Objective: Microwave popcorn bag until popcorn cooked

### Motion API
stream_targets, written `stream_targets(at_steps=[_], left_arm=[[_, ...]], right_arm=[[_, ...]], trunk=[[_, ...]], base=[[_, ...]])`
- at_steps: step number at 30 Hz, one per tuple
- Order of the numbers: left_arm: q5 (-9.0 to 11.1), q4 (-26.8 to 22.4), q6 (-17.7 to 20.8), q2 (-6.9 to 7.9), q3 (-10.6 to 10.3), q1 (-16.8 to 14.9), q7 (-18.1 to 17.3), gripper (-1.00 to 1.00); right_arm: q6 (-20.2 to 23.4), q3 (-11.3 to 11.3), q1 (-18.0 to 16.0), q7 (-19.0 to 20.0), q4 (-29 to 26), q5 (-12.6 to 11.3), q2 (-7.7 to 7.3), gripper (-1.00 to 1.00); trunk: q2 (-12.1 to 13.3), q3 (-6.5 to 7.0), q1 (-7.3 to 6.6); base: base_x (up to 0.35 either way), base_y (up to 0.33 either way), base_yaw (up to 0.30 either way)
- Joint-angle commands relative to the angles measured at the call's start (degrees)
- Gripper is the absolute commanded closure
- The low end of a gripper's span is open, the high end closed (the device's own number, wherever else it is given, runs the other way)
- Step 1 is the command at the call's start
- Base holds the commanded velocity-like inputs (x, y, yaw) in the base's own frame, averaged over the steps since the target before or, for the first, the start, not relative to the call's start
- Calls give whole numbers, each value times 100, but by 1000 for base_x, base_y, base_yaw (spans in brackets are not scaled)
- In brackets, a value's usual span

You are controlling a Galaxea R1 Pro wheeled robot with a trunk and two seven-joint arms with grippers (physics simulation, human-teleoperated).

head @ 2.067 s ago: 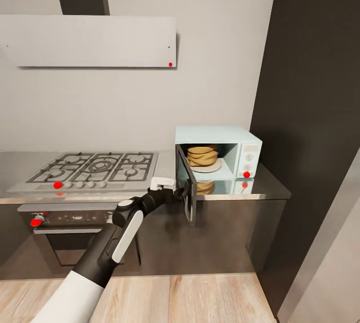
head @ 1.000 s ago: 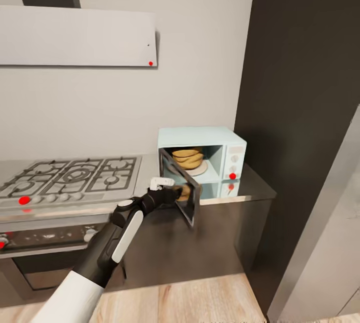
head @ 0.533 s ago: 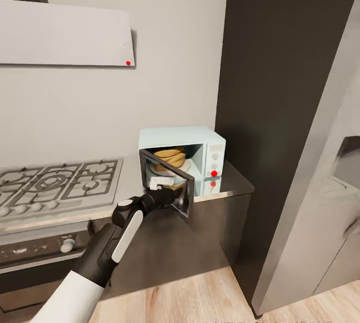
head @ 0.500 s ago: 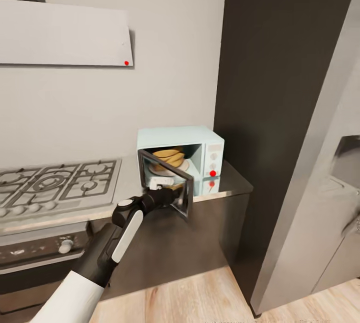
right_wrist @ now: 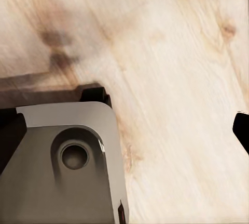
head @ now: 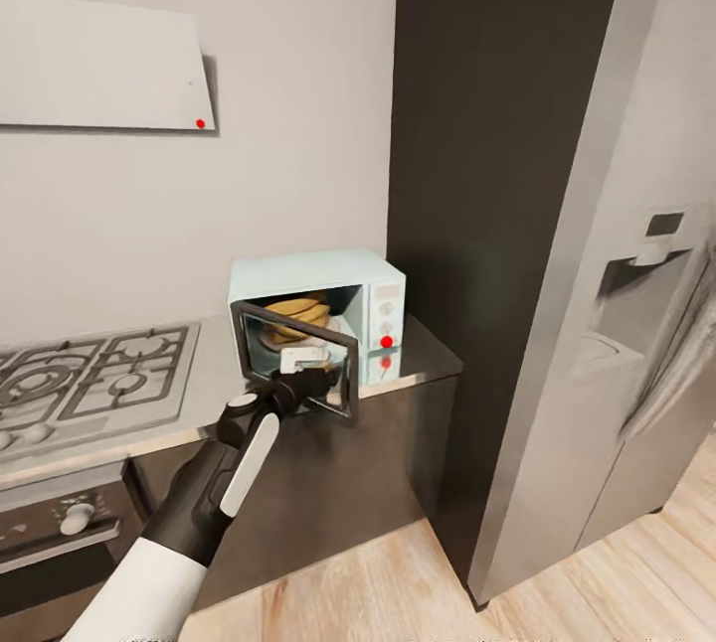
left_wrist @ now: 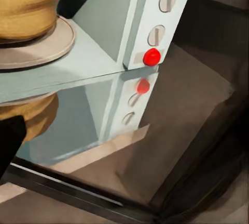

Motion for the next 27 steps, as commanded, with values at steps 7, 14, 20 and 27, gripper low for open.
stream_targets(at_steps=[7, 14, 20, 27], left_arm=[[258, 74, -537, 4, -344, -6, 27, -100], [219, 353, -806, 33, -344, -3, 42, -100], [214, 183, -838, 58, -342, -5, 34, -100], [215, -23, -823, 82, -395, -1, 27, -100]], right_arm=[[-18, 52, -10, 32, 19, -60, 2, -100], [-35, 47, -10, 32, 11, -60, 54, -100], [-43, 45, -10, 32, 11, -60, 48, -100], [-42, 45, -10, 32, 11, -60, 47, -100]], trunk=[[-6, -7, 0], [-6, -7, 0], [-6, -7, 0], [-6, -7, 0]], base=[[0, 0, -222], [0, 0, -121], [0, 0, -3], [0, 0, 0]])
